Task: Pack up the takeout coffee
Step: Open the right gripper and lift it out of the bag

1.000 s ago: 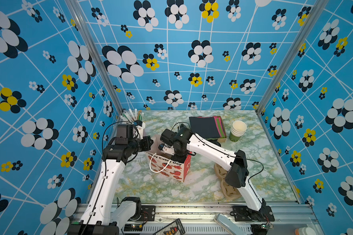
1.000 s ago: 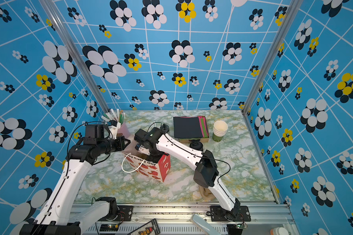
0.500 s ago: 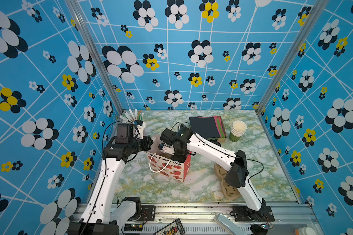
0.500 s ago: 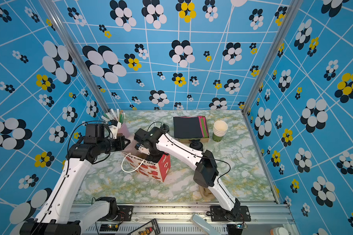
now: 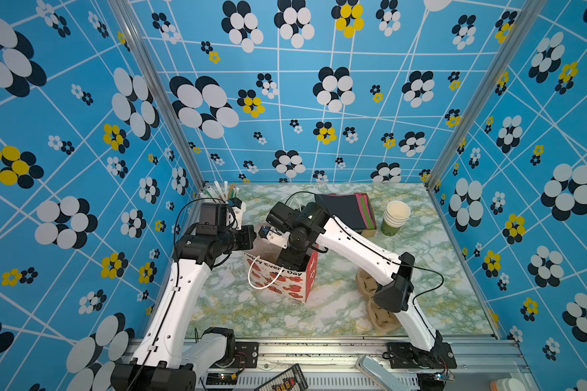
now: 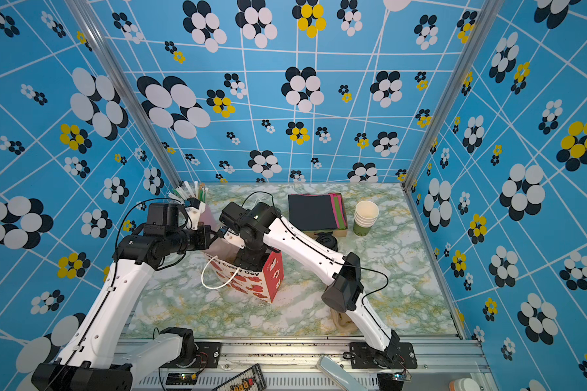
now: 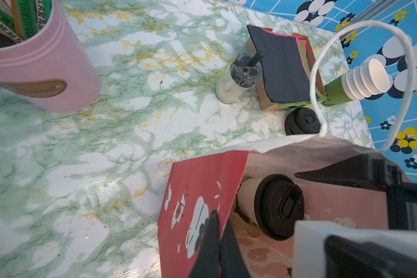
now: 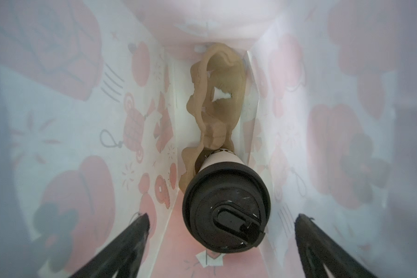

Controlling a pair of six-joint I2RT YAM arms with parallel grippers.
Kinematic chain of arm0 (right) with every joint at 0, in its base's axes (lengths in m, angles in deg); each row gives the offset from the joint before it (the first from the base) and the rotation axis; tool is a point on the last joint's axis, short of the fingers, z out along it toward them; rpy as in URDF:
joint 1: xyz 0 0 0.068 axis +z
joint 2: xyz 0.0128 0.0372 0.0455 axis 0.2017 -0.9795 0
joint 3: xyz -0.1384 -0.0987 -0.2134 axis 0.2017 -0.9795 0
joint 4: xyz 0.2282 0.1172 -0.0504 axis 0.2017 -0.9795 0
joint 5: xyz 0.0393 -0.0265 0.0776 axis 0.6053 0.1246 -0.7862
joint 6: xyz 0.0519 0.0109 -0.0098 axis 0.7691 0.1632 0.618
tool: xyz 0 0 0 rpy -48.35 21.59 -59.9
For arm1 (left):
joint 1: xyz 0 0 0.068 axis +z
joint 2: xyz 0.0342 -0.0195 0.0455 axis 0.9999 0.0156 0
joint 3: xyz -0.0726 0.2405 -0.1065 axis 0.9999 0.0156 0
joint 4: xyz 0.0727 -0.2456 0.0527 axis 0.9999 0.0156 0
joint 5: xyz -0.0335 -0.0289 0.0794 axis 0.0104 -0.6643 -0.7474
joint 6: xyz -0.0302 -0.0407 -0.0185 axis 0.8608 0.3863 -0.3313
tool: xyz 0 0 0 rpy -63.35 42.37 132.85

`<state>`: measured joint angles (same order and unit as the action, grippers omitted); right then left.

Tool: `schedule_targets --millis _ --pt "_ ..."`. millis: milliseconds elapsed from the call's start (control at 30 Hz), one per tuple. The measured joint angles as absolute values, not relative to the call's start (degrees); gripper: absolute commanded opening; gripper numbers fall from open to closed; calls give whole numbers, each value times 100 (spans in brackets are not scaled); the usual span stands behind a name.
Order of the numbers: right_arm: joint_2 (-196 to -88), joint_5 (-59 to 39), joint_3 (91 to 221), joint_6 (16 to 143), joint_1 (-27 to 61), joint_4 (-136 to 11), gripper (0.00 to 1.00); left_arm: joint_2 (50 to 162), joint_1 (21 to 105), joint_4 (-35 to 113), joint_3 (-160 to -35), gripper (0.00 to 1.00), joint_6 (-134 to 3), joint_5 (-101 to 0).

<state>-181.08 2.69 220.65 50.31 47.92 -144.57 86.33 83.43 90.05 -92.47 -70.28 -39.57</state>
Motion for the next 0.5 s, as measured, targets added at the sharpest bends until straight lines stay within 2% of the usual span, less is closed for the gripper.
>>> schedule_targets --millis 500 --pt "-17609 120 22336 5037 4796 -14398 99 8639 8295 9119 -9312 0 -7072 -4088"
